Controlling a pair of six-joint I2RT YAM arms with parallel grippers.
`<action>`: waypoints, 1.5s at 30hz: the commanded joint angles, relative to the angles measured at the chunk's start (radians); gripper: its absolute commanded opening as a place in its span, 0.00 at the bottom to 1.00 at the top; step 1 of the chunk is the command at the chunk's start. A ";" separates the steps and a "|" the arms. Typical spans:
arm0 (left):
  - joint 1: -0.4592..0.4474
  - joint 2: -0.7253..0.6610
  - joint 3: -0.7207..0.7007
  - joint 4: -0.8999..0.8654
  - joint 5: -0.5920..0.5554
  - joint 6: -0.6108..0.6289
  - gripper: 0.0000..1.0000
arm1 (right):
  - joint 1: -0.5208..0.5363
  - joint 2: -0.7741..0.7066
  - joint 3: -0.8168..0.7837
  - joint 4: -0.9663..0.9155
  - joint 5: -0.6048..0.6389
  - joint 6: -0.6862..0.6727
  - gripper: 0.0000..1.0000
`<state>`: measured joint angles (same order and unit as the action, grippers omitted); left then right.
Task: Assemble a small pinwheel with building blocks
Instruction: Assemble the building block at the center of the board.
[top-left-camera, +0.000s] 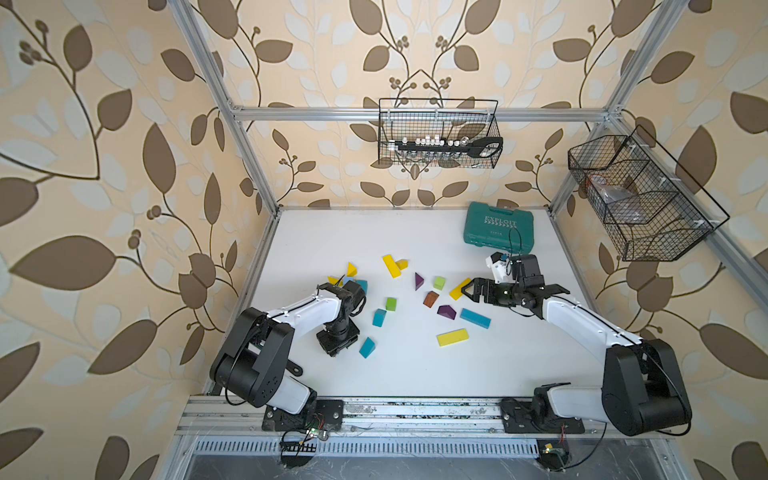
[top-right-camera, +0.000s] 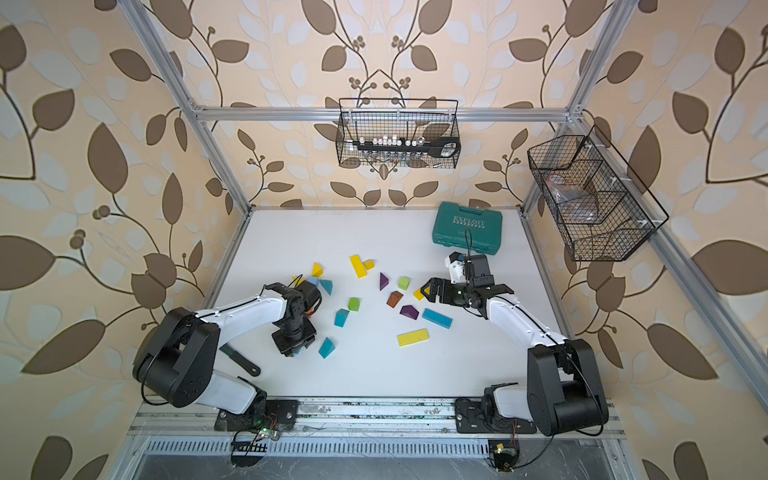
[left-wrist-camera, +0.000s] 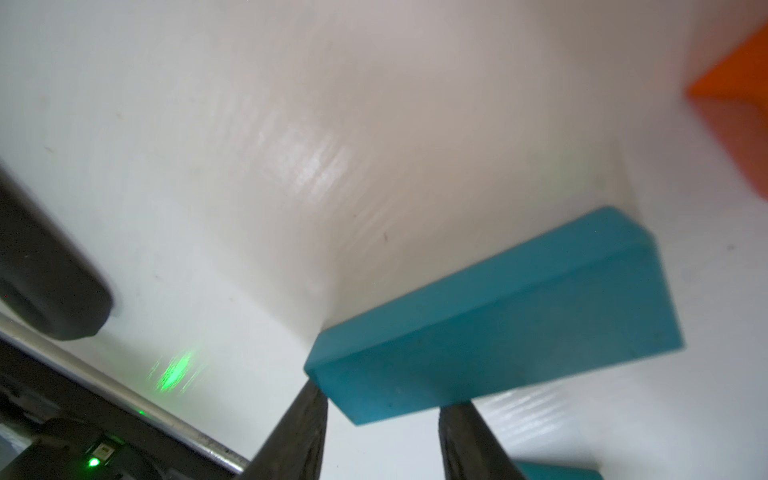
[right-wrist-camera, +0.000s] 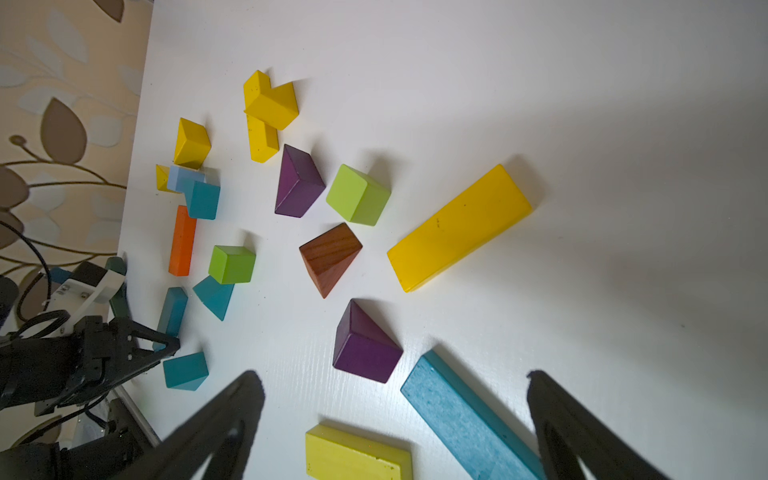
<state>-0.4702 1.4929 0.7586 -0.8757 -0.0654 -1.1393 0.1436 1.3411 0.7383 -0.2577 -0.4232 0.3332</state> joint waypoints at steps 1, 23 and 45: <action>0.012 0.044 -0.024 0.078 -0.010 -0.040 0.47 | -0.004 0.014 -0.010 0.005 -0.012 0.007 1.00; 0.039 0.089 0.016 0.096 -0.028 -0.073 0.51 | -0.004 0.024 -0.008 0.010 -0.020 0.008 1.00; 0.028 -0.145 0.152 -0.192 -0.064 0.154 0.89 | -0.003 0.015 -0.011 0.012 -0.024 0.010 1.00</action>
<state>-0.4442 1.4071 0.8413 -0.9730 -0.1020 -1.1057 0.1436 1.3560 0.7383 -0.2569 -0.4305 0.3367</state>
